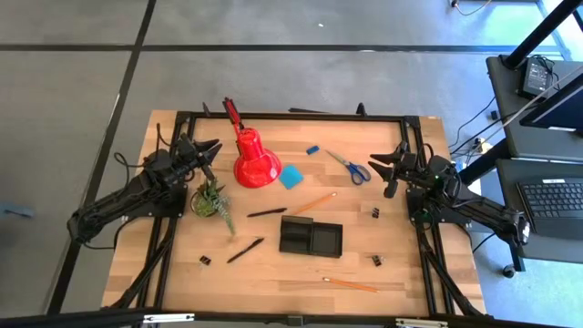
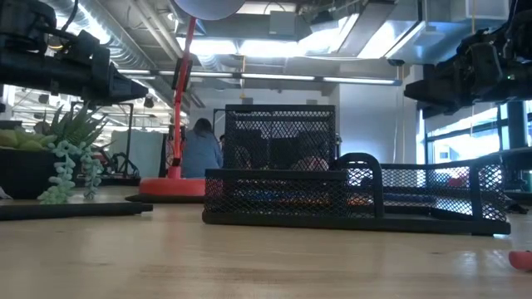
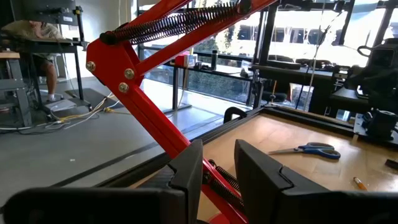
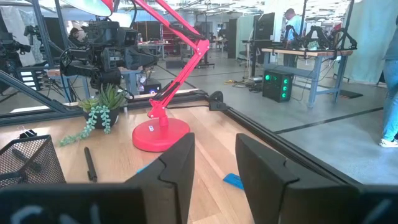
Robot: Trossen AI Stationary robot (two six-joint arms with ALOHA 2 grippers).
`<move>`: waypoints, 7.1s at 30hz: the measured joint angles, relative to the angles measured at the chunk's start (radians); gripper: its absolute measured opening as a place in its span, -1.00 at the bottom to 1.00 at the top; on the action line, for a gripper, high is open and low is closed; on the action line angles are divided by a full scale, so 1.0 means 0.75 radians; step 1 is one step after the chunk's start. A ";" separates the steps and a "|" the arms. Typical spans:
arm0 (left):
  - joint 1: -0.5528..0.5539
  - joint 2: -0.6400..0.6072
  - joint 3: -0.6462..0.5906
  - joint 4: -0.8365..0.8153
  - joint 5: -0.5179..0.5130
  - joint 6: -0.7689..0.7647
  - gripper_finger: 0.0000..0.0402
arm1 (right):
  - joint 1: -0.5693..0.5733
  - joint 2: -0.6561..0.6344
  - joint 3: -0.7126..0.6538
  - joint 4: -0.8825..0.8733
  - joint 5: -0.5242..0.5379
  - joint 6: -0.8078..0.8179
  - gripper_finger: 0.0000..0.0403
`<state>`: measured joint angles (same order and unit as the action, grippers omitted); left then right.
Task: Pick and place office supplies into organizer
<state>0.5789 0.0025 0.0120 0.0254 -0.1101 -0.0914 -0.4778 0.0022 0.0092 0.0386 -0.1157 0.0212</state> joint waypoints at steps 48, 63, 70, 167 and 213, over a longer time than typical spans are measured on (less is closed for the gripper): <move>0.000 0.000 0.000 0.000 0.000 0.000 -0.56 | 0.001 0.000 0.000 0.000 0.000 0.000 -0.40; 0.000 0.000 0.000 0.000 0.000 0.000 -0.56 | 0.000 0.000 0.000 0.000 0.000 0.000 -0.40; 0.000 0.000 0.000 0.000 0.000 0.000 -0.56 | 0.001 0.000 0.000 0.000 0.000 0.000 -0.40; 0.000 0.000 -0.001 0.001 -0.005 0.035 -0.56 | 0.323 1.246 1.067 -1.039 0.164 0.678 -0.40; 0.000 0.000 -0.001 0.001 -0.005 0.035 -0.56 | 0.678 2.276 1.268 -1.565 0.022 1.466 -0.40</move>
<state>0.5789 0.0025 0.0116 0.0257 -0.1139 -0.0650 0.0307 1.7096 0.9604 -1.1354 -0.0990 1.1210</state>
